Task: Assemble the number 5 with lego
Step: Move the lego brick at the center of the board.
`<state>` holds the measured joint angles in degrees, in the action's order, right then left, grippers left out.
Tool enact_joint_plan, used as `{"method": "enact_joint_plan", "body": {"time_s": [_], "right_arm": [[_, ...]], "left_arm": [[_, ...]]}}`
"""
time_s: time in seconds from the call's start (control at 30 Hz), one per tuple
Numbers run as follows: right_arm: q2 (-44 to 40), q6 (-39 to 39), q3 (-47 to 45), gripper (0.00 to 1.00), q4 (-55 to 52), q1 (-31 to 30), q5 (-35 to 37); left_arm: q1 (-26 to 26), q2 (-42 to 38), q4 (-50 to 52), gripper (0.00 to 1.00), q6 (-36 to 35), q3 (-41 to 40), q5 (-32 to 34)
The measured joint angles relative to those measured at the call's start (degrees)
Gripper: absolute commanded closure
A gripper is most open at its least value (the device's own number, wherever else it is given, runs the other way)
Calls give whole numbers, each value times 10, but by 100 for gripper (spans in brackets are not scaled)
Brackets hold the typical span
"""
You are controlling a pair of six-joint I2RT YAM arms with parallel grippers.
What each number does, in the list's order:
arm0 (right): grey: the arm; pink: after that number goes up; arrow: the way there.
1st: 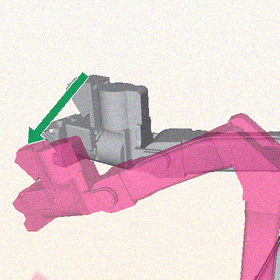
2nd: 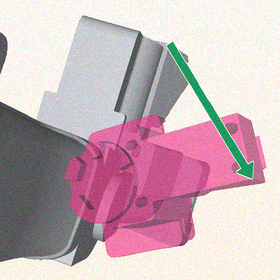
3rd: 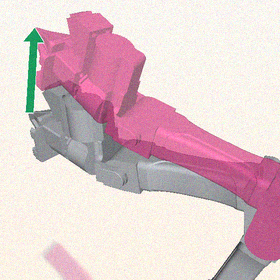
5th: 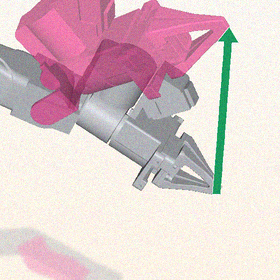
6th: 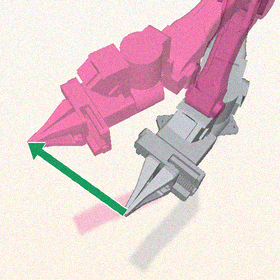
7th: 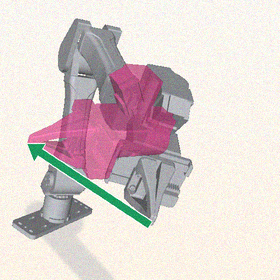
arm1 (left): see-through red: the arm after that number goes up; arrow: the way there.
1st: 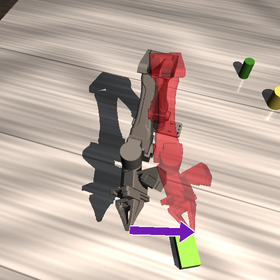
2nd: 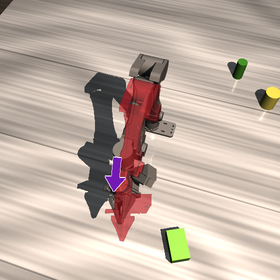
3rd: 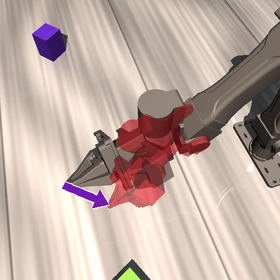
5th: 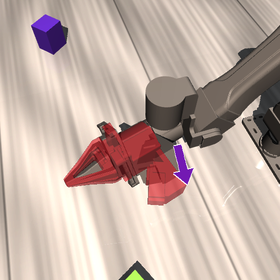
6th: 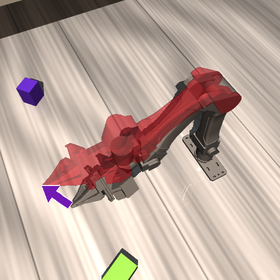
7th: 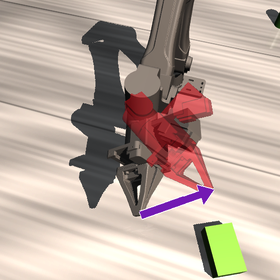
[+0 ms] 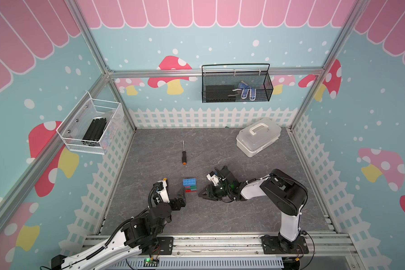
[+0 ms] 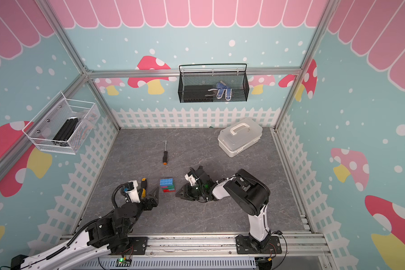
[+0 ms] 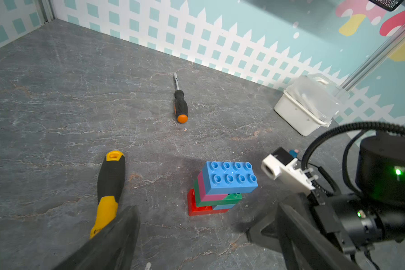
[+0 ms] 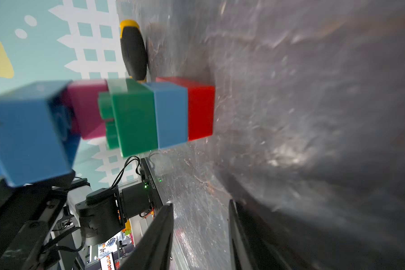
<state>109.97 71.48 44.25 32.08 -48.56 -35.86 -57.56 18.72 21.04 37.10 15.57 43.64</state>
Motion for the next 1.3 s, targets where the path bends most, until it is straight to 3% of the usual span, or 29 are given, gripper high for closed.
{"method": "enact_joint_plan", "body": {"time_s": [0.1,0.3,0.5,0.87,1.3], "right_arm": [[14,60,-17,72,68,-45,33],[71,186,-51,73,266,-113,146],[109,241,-26,74,329,-169,265],[114,286,-50,75,382,-176,436],[161,315,-2,76,422,-162,508]], "left_arm": [[0,13,22,6,0,29,4],[1,8,59,5,-2,63,8],[5,-8,99,5,-5,83,8],[9,-5,120,5,-4,86,10],[21,-3,130,5,0,85,7]]}}
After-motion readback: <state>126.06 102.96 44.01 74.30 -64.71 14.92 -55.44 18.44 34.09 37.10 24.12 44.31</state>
